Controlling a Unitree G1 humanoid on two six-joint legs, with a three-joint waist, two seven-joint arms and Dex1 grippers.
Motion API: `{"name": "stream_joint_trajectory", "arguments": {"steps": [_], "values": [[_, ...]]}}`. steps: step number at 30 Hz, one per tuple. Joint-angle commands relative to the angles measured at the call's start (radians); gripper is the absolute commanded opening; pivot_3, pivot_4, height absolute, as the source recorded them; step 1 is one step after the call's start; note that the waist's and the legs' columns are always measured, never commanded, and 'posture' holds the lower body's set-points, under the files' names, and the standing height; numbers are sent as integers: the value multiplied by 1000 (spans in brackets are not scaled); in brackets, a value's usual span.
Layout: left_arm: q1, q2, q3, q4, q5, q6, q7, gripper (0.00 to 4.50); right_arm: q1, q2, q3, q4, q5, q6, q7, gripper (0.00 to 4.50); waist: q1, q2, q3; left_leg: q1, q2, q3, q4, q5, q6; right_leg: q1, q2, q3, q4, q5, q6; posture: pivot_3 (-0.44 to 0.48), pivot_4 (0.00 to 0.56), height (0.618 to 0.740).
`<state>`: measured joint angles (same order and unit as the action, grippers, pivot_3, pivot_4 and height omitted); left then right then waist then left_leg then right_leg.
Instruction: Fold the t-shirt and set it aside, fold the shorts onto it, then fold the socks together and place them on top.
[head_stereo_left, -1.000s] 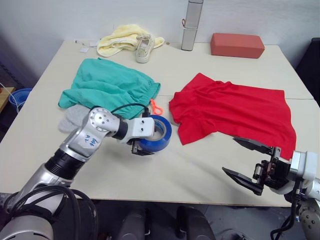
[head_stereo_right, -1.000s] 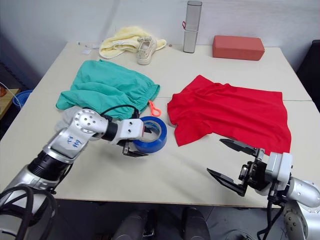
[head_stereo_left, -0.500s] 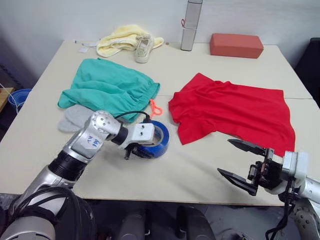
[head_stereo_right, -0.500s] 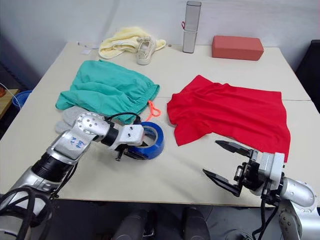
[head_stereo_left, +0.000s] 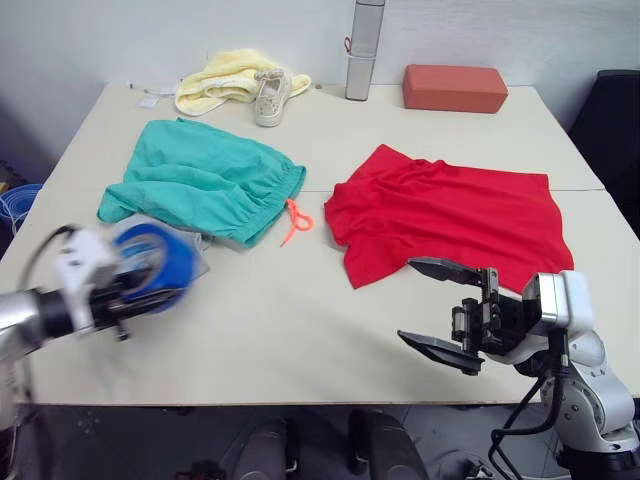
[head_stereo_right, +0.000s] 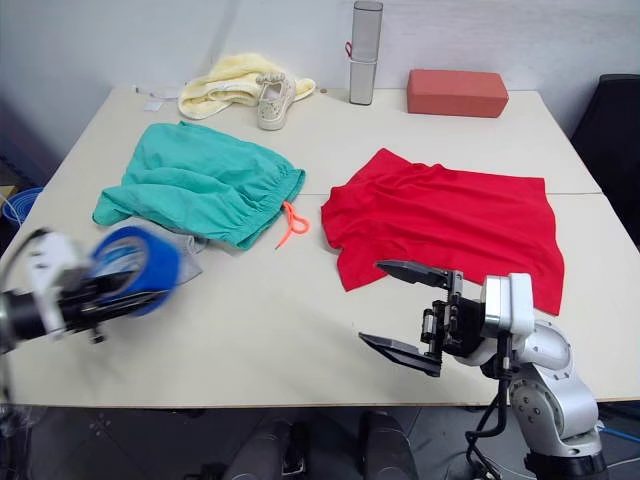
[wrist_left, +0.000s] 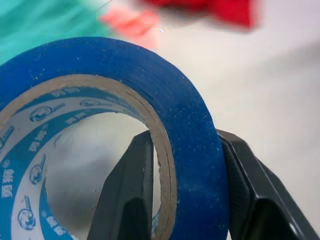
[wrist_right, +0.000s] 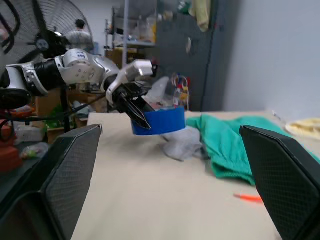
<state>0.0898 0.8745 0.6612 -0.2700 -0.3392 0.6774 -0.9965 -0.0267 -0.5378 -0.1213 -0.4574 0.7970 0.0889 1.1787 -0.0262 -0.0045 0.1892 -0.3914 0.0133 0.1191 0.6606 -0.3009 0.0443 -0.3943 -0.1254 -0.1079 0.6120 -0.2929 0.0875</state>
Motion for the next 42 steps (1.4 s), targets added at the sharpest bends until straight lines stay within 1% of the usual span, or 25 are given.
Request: {"name": "stream_joint_trajectory", "arguments": {"steps": [1, 2, 4, 6, 9, 11, 14, 18, 21, 23, 27, 30, 31, 34, 36, 38, 40, 42], "values": [[62, 20, 172, 143, 72, -114, 77, 1338, -15, -6, 15, -19, 4, 5, 16, 4500, 5, 0, 0, 0, 0, 0, 0, -1, -2, 0, 0, 0, 0, 0, 0, 0, 150, 740], [76, 22, 182, 207, 103, -191, 101, 1338, -18, -6, 19, -16, 0, 7, 15, 4500, 10, 0, 0, 0, 0, 0, -1, -3, -5, 0, -1, -1, 0, 0, 0, 0, 150, 740], [95, 23, 180, 330, 140, -305, 130, 1338, -30, -2, 26, -3, -19, 12, -4, 4500, 23, -2, -1, 0, -1, 0, -1, -4, -4, 0, -2, -1, -1, 0, -1, 0, 150, 740], [78, 24, 170, 430, 134, -335, 149, 1338, -52, 8, 34, 12, -34, 14, -29, 4500, 29, -4, -2, 0, -1, 0, -1, -6, -2, -3, -3, 0, -1, -1, -1, 0, 150, 740], [54, 44, 134, 508, 129, -385, 143, 1338, -75, 11, 42, 24, -51, 19, -45, 4500, 35, -10, -5, -1, -1, 0, -3, -7, 0, -7, -4, 0, -2, 0, -1, 0, 150, 740], [16, 60, 85, 548, 131, -393, 139, 1338, -116, 13, 37, 53, -65, 34, -80, 4500, 38, -13, -7, -2, -2, 1, -5, -6, -3, -10, -4, 0, -3, -1, -1, 0, 150, 740], [-24, 87, 20, 594, 146, -390, 142, 1338, -171, 9, 25, 87, -63, 60, -110, 4500, 41, -13, -7, -3, -2, 2, -7, -3, -7, -13, -4, 0, -2, -1, -2, 0, 150, 740], [-23, 108, -30, 647, 167, -362, 166, 1338, -154, -27, 26, 68, -69, 86, -97, 4500, 28, -13, -7, -3, -2, 5, -13, -1, -9, -13, -4, 0, 1, -2, -4, 0, 150, 740], [-63, 95, -45, 707, 161, -361, 207, 1338, -142, -34, 0, 59, -63, 87, -111, 4500, 24, -9, -6, 0, -2, 6, -14, -1, -8, -14, -5, -4, 9, -2, -5, 0, 150, 740], [-93, 90, -53, 731, 154, -377, 220, 2076, -118, -43, -14, 64, -62, 77, -93, 4500, 25, -8, -6, 0, -1, 9, -14, 1, -5, -14, -5, -7, 9, -3, -7, 0, 150, 740], [-108, 96, -67, 748, 145, -399, 223, 3282, -78, -50, -36, 71, -58, 58, -66, 4500, 24, -11, -6, 1, -1, 10, -12, 0, -4, -14, -6, -7, 10, -3, -7, 0, 150, 740], [-102, 100, -35, 742, 115, -436, 203, 4291, -53, -58, -50, 71, -52, 73, -62, 4500, 24, -11, -6, 2, -1, 11, -12, 1, -4, -14, -6, -6, 12, -2, -8, 0, 150, 740], [-97, 101, -23, 733, 100, -453, 187, 4470, -49, -60, -51, 71, -51, 76, -59, 4500, 24, -11, -6, 2, -1, 11, -12, 1, -4, -14, -6, -6, 12, -3, -8, 0, 150, 740], [-76, 88, 31, 664, 23, -536, 100, 4470, -40, -70, -67, 84, -47, 74, -41, 4500, 23, -11, -6, 2, -1, 10, -13, 3, -10, -15, -7, -6, 11, -3, -8, 0, 150, 740], [-47, 74, 72, 598, -39, -556, 41, 4470, -21, -80, -85, 94, -45, 72, -21, 4500, 24, -12, -7, 1, -1, 11, -13, 3, -10, -15, -7, -6, 9, -3, -8, 0, 150, 740], [14, 59, 121, 495, -94, -557, -17, 4470, 14, -111, -118, 110, -42, 73, 18, 4500, 24, -12, -7, 1, -1, 11, -13, 3, -9, -14, -7, -6, 8, -3, -8, 0, 150, 740], [75, 41, 154, 395, -148, -545, -67, 4470, 34, -120, -162, 127, -25, 74, 17, 4500, 23, -12, -7, 1, -1, 11, -13, 1, -9, -14, -7, -6, 7, -3, -8, 0, 150, 740], [138, 13, 173, 276, -205, -557, -133, 4470, 46, -127, -205, 188, -45, 34, 42, 4500, 21, -12, -7, 1, -1, 11, -13, 1, -9, -13, -7, -6, 7, -3, -8, 0, 150, 740]]}}
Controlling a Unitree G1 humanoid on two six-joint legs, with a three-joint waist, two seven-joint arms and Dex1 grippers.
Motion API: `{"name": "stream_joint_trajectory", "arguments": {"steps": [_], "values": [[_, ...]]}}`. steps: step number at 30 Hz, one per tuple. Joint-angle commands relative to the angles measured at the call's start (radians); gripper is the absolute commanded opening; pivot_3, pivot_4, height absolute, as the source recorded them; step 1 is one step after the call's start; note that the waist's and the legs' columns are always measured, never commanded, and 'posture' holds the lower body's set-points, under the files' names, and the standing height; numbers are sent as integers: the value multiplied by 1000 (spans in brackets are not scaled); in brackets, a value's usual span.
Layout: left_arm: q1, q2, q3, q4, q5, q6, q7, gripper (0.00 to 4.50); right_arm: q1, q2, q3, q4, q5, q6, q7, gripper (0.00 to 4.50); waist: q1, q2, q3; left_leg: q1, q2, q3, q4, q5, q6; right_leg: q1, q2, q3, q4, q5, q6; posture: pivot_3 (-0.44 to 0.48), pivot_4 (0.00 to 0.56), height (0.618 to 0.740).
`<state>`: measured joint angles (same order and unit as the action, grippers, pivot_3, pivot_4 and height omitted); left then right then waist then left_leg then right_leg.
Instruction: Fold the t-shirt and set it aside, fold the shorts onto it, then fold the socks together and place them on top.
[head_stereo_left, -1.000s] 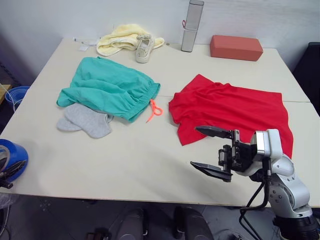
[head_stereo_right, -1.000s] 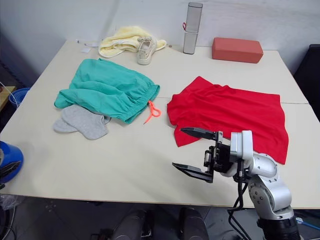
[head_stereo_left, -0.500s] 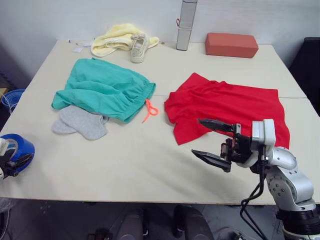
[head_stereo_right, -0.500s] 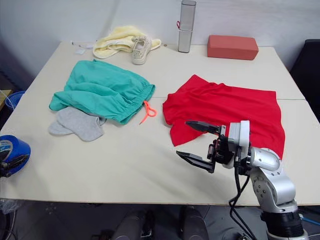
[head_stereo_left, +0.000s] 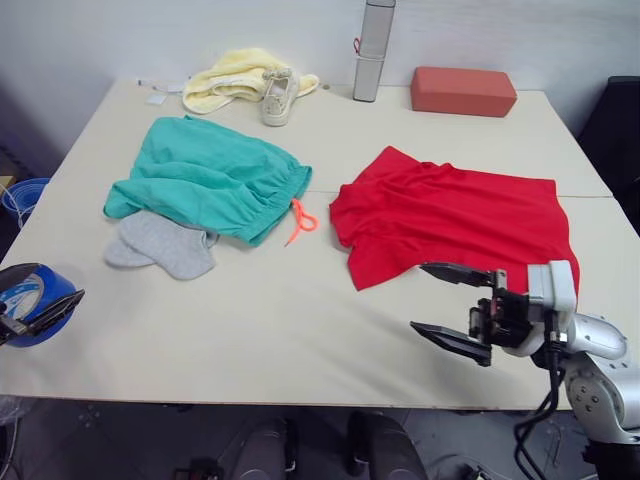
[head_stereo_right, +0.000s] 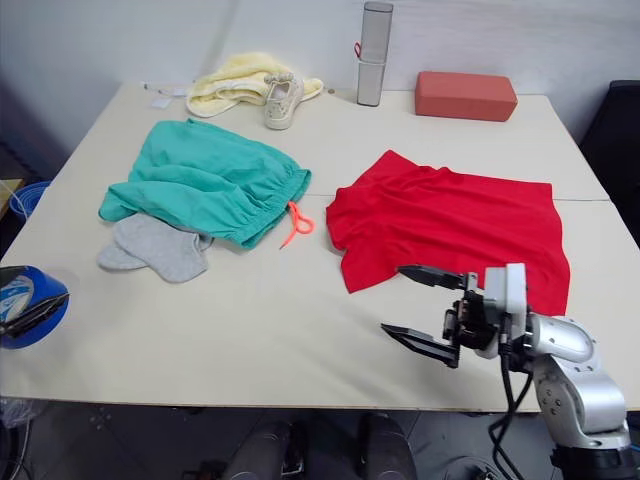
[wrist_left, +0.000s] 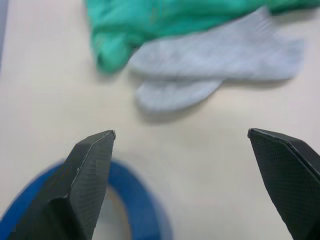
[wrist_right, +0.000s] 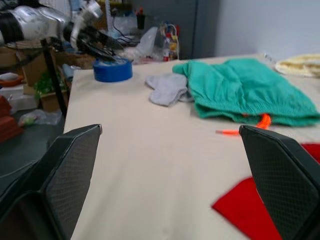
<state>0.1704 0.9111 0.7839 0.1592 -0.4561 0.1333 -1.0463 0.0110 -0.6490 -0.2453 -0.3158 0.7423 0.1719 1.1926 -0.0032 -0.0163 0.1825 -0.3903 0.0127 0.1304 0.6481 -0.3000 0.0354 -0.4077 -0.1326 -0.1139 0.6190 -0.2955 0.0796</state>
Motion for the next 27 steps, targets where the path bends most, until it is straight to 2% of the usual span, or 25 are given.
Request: {"name": "stream_joint_trajectory", "arguments": {"steps": [1, 7, 9, 14, 20, 23, 27], "values": [[65, -40, 55, -196, -112, -16, -86, 4470, 15, -18, -98, 75, 1, -68, 40, 4500, -2, 0, 0, 0, 0, 0, 0, 0, 0, 0, 0, 0, 0, 0, 0, 0, 150, 740], [110, -116, -90, -432, -164, 41, -73, 4470, 85, -19, -155, 203, -101, -244, 122, 4500, 5, 3, 0, 2, 0, 0, 0, 1, 0, 2, 1, 0, 1, 0, 0, 0, 150, 740], [149, -141, -157, -498, -160, 50, -84, 4470, 149, -18, -205, 243, -131, -325, 143, 4500, 4, 3, 0, 3, 0, 1, 0, 1, 1, 3, 1, 0, 1, 0, 0, 0, 150, 740], [201, -176, -225, -589, -158, 81, -53, 4470, 301, -11, -312, 257, -129, -379, 130, 4500, 4, 2, 0, 3, 0, 1, 1, 1, 2, 4, 2, 0, 1, 0, 0, 0, 150, 740], [188, -194, -314, -647, -207, 141, -34, 4470, 350, 42, -339, 190, -100, -354, 16, 4500, 0, 3, 0, 13, 2, 1, -1, -3, 5, 13, 2, 1, -1, -1, -1, 0, 150, 740], [130, -190, -359, -681, -251, 175, -21, 4470, 337, 50, -369, 165, -111, -346, -74, 4500, 2, 5, 1, 15, 2, 0, -2, -4, 5, 14, 2, 2, -1, -2, -2, 0, 150, 740], [22, -193, -432, -710, -282, 214, 11, 4470, 295, -33, -397, 185, -181, -285, -180, 4500, 6, 8, 0, 14, 2, 0, 0, -4, 4, 15, 2, 2, -1, -2, -2, 0, 150, 740]]}}
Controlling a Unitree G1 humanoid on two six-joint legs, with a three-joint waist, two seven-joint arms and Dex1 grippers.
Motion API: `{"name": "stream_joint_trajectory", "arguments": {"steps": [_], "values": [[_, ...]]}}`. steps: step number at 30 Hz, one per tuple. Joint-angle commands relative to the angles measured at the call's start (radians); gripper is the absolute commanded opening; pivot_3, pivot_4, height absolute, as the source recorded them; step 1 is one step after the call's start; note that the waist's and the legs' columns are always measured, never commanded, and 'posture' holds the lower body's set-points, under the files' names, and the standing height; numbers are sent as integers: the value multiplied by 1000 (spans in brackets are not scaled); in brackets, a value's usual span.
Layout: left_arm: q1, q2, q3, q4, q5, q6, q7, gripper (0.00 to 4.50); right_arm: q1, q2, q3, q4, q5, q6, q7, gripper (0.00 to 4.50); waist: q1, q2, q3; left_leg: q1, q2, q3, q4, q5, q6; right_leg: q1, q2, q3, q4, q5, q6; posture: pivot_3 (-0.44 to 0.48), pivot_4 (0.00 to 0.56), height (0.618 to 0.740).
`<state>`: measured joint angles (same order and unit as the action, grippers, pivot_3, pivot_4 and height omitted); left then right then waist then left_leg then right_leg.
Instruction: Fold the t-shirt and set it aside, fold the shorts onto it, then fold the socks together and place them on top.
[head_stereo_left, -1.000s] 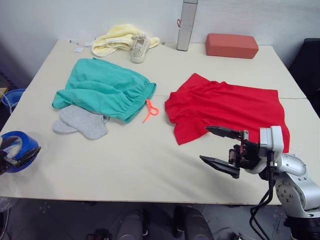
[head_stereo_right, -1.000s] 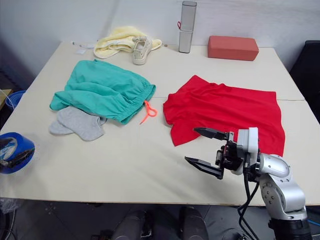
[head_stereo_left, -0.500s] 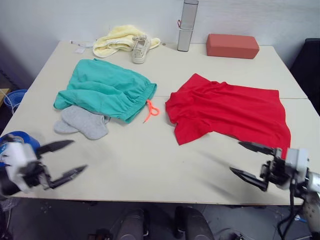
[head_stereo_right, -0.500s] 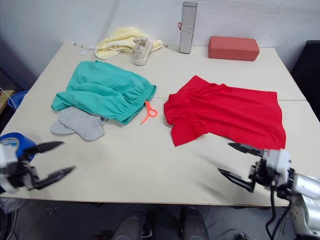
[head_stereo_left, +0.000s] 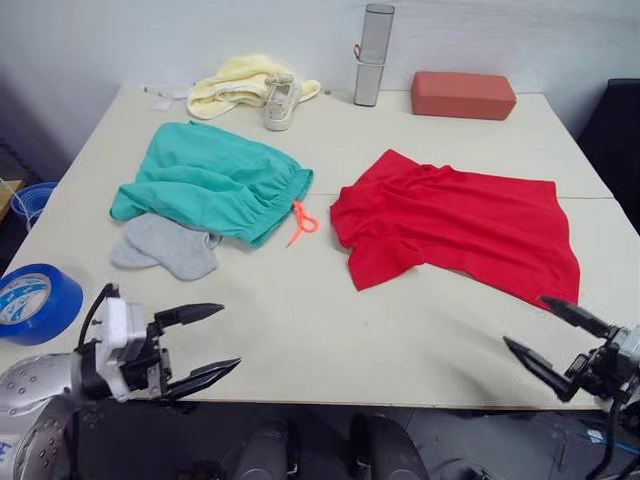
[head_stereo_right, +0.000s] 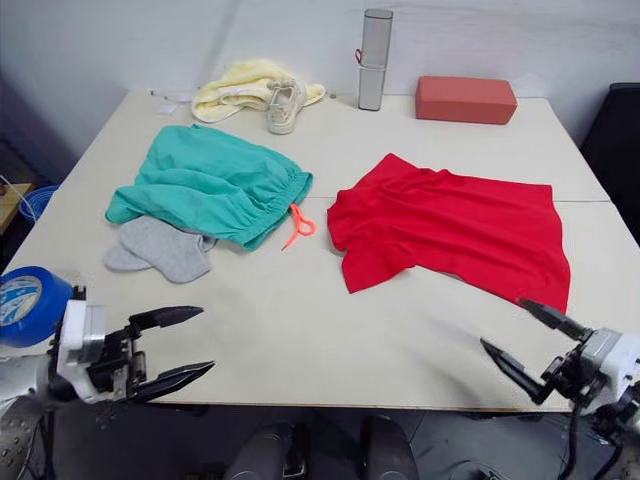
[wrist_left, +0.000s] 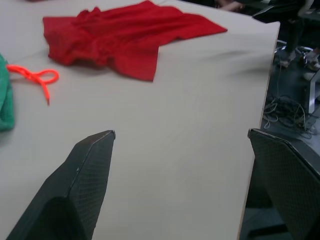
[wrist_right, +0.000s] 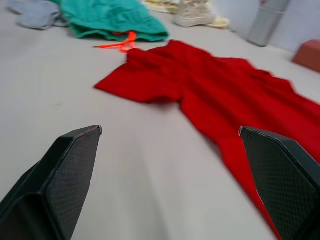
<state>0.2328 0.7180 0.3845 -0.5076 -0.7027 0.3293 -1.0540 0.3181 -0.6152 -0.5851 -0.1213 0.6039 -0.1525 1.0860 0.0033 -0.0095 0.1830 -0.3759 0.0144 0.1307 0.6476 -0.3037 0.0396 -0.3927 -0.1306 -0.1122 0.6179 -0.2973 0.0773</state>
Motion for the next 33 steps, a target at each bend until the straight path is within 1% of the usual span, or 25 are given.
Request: {"name": "stream_joint_trajectory", "arguments": {"steps": [1, 3, 6, 8, 10, 12, 14, 16, 18, 21, 24, 29, 32, 33], "values": [[-57, 2, -51, -42, -24, 22, 25, 4470, -24, -94, -56, 2, -74, 68, -107, 4500, -1, 2, -1, 0, 0, 0, 0, 0, -1, 0, 0, 0, 0, 0, 0, 0, 150, 740], [-106, 10, -119, -18, 51, 0, 27, 4470, -54, -161, -39, 38, -147, 118, -159, 4500, -1, 2, -1, 0, 0, 1, 0, 1, -3, 0, 0, 0, 0, 0, 0, 0, 150, 740], [-232, 17, -276, 38, 187, -31, 21, 4470, -92, -243, 25, 95, -216, 91, -106, 4500, -1, 3, -1, 0, 0, 1, 0, 2, -4, 0, 1, 0, 0, 0, 0, 0, 150, 740], [-294, 8, -336, 69, 247, -50, 33, 4470, -108, -269, 48, 119, -240, 95, -93, 4500, 0, 3, -1, 0, 0, 2, 0, 2, -3, 0, 2, -1, 0, 0, 0, 0, 150, 740], [-415, -37, -426, 140, 349, -83, 78, 4470, -143, -313, 81, 191, -303, 69, -91, 4500, 1, 4, -2, 0, 0, 2, 0, 2, -3, 0, 2, -1, 0, 0, 0, 0, 150, 740], [-542, -89, -534, 238, 474, -147, 103, 4470, -183, -360, 118, 299, -374, 0, -85, 4500, 12, 3, -1, 0, -1, 2, 1, 5, 2, 1, 2, -1, 0, 0, 2, 0, 150, 740], [-627, -130, -608, 320, 554, -184, 117, 4470, -211, -390, 145, 384, -422, -42, -88, 4500, 11, 4, -1, -1, -1, 4, 1, 5, 3, 0, 2, 0, -1, 1, 3, 0, 150, 740], [-720, -198, -669, 424, 619, -188, 153, 4470, -249, -409, 164, 461, -465, -84, -111, 4500, 21, 3, -1, -1, 0, 6, 2, 5, 4, 0, 3, 1, -1, 1, 4, 0, 150, 740], [-811, -276, -730, 542, 680, -180, 177, 4470, -286, -423, 194, 524, -486, -81, -111, 4500, 23, 2, -1, -1, -1, 6, 5, 5, 5, 1, 3, 2, -1, 2, 6, 0, 150, 740], [-882, -352, -775, 662, 727, -187, 194, 4470, -320, -424, 225, 567, -496, -59, -109, 4500, 20, 1, 0, -1, -1, 7, 5, 4, 6, 1, 2, 3, -1, 3, 7, 0, 150, 740], [-942, -415, -808, 778, 785, -198, 238, 4470, -344, -417, 258, 582, -517, -44, -132, 4500, 13, 1, 0, -1, 0, 8, 4, 4, 6, 0, 3, 3, -2, 2, 7, 0, 150, 740], [-1009, -472, -826, 932, 853, -239, 284, 4470, -363, -408, 280, 589, -514, 17, -148, 4500, 12, 0, 1, -1, 0, 8, 7, 5, 6, 1, 2, 4, -1, 3, 7, 0, 150, 740], [-1034, -492, -831, 1014, 877, -262, 299, 4500, -382, -399, 296, 602, -510, 39, -147, 3891, 12, -1, 0, -1, 0, 7, 8, 4, 7, 1, 1, 4, -1, 3, 8, 0, 150, 740], [-1040, -496, -836, 1041, 885, -270, 301, 4500, -393, -394, 302, 611, -509, 57, -150, 3543, 12, -1, 0, 0, 0, 7, 8, 3, 7, 2, 1, 4, -1, 3, 8, 0, 150, 740]]}}
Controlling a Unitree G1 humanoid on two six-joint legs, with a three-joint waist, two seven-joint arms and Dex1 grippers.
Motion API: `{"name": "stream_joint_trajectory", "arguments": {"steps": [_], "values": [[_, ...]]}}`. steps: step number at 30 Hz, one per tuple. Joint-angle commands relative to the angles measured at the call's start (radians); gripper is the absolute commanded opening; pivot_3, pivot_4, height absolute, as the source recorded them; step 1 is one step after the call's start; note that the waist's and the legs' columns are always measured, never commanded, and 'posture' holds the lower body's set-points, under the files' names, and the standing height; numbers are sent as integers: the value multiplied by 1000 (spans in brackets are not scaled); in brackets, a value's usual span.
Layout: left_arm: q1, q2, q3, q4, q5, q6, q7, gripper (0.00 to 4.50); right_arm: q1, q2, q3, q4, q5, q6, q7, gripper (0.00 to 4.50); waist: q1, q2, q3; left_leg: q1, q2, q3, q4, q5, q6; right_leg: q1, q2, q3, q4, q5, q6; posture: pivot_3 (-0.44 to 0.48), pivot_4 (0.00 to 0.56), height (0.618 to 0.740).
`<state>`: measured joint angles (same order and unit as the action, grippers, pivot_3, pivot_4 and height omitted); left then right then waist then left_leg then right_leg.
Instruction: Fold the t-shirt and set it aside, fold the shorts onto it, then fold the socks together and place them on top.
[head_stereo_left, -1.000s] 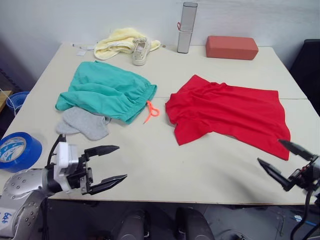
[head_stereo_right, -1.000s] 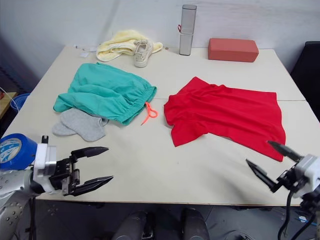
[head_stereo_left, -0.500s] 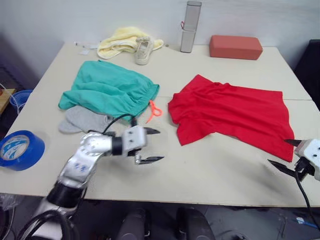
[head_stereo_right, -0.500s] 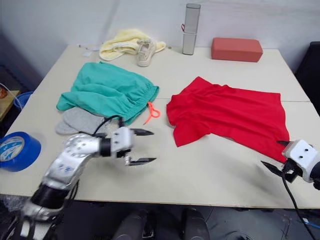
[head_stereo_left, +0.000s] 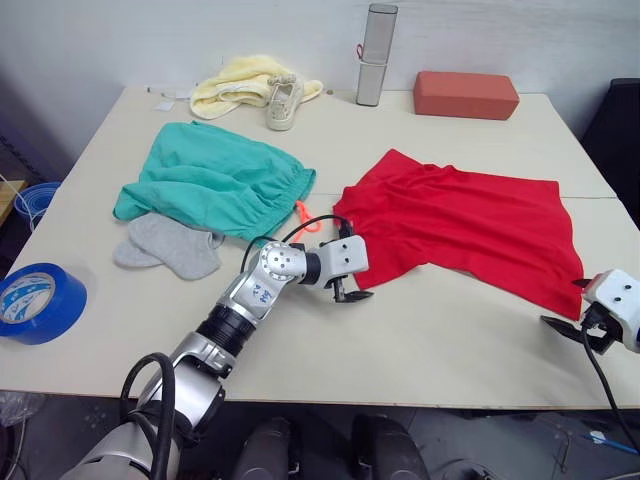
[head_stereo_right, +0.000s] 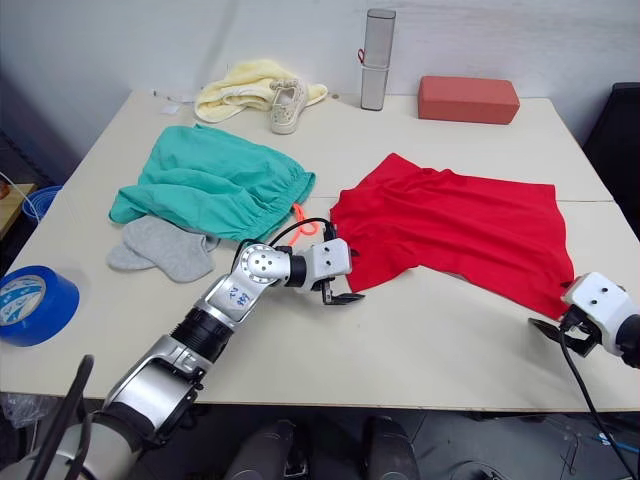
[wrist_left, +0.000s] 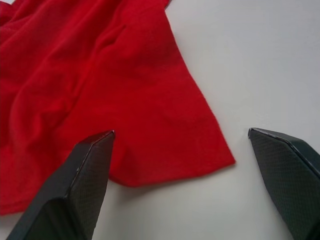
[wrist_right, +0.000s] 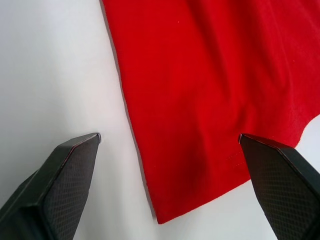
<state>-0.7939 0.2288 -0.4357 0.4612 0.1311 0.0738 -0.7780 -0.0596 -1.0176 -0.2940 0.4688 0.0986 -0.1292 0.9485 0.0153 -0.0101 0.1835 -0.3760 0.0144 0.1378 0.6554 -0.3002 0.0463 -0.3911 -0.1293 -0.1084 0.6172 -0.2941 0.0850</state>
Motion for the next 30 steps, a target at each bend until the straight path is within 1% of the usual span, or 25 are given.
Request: {"name": "stream_joint_trajectory", "arguments": {"steps": [1, 3, 5, 9, 10, 11, 16, 19, 21, 26, 30], "values": [[-17, -8, -22, 95, 57, -18, 19, 4313, -25, 10, 19, 30, -3, 42, -11, 3188, 1, -1, 0, 0, 0, 0, 0, 0, 0, 0, 0, 0, 0, 0, 0, 0, 150, 740], [-24, -10, -25, 138, 64, -26, 13, 3906, -38, 8, 36, 44, -5, 41, 3, 2536, 1, -1, 0, 0, 0, 0, 0, 0, 0, 0, 0, 0, 0, 0, 0, 0, 150, 740], [-29, -11, -24, 176, 65, -32, 6, 3234, -52, 10, 46, 46, 0, 53, 13, 1718, 2, -1, -1, 0, 0, 0, 1, 0, -1, 1, 0, 0, 0, 0, 0, 0, 150, 740], [-30, -12, -12, 238, 45, -31, -32, 2149, -78, 14, 66, 28, 10, 82, 27, 511, 0, -2, -1, 1, 0, -1, 2, -1, -2, 1, 0, 0, 1, 0, 0, 0, 150, 740], [-29, -12, -8, 252, 38, -21, -47, 1820, -85, 17, 69, 24, 12, 88, 29, 93, -2, -1, -1, 1, 0, -1, 2, -2, -3, 2, 0, 0, 1, 0, 0, 0, 150, 740], [-25, -16, 0, 263, 26, -8, -58, 1508, -92, 20, 72, 18, 16, 93, 34, 0, -4, -1, -1, 1, 0, -1, 2, -2, -3, 2, 0, 0, 1, 0, 0, 0, 150, 740], [2, -14, 44, 269, -18, 22, -86, 26, -97, 24, 78, -25, 39, 103, 59, 0, -14, -1, -2, 2, 0, -1, 2, -2, -3, 2, 0, -1, 1, 0, 0, 0, 150, 740], [44, 9, 91, 192, -76, 75, -141, 26, -73, 22, 71, -75, 71, 99, 98, 0, -21, -1, -2, 2, 0, -1, 1, -1, -2, 2, 0, -1, 1, 0, 0, 0, 150, 740], [113, 65, 115, 56, -132, 108, -222, 26, -31, 17, 50, -140, 122, 87, 159, 0, -26, -1, -2, 2, 1, -1, 0, -1, -3, 1, 1, 0, 2, 0, 0, 0, 150, 740], [274, 215, 138, -279, -247, 215, -368, 26, 81, 9, -6, -282, 242, 87, 279, 0, -33, 0, -2, 3, 2, 0, -5, 1, -5, 0, 3, 0, 2, -1, -2, 0, 150, 740], [395, 322, 152, -503, -306, 298, -405, 26, 175, -7, -54, -349, 277, 101, 333, 0, -23, 0, -2, 3, 1, -1, -4, 0, -5, 1, 2, 0, 1, -1, -2, 0, 150, 740]]}}
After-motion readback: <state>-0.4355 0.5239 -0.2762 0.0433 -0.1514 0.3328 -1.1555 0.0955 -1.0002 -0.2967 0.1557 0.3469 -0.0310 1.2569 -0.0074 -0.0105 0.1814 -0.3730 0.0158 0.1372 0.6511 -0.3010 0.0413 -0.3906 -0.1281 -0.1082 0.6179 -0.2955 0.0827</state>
